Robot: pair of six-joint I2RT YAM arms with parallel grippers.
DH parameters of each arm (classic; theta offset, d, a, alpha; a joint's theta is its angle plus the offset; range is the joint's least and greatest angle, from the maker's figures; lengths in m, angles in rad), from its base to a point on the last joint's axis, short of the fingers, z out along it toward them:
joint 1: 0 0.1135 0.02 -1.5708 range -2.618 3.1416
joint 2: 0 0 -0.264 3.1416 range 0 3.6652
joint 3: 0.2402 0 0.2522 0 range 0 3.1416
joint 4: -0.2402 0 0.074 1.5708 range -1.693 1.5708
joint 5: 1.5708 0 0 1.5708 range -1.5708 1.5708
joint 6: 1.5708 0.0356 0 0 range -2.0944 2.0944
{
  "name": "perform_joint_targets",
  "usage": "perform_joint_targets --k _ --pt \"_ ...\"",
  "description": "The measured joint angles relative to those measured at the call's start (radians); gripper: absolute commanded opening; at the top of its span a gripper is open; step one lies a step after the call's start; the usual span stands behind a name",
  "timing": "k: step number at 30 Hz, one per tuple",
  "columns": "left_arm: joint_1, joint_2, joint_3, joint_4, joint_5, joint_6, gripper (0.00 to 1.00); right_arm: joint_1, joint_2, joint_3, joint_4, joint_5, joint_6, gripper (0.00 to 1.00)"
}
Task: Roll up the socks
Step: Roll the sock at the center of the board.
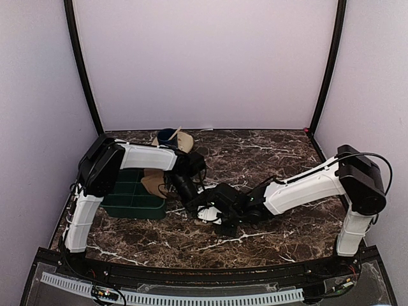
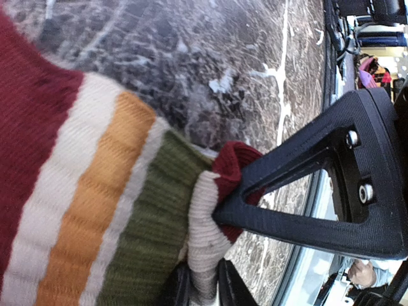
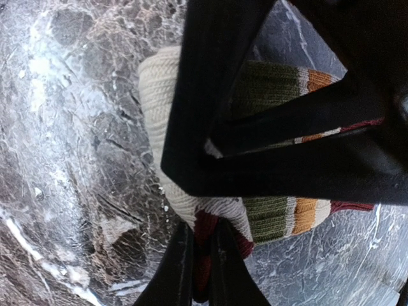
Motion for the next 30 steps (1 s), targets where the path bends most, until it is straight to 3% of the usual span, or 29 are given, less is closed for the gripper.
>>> perform_joint_targets --k 17,30 --pt "0.041 -0.13 -0.078 0.151 -0.176 -0.113 0.24 -0.018 0.001 0.025 -0.038 -0.117 0.107 0.0" --pt "0.063 -0.254 -0.169 0.331 -0.229 -0.207 0.25 -0.032 0.0 0.039 -0.071 -0.265 0.23 0.0"
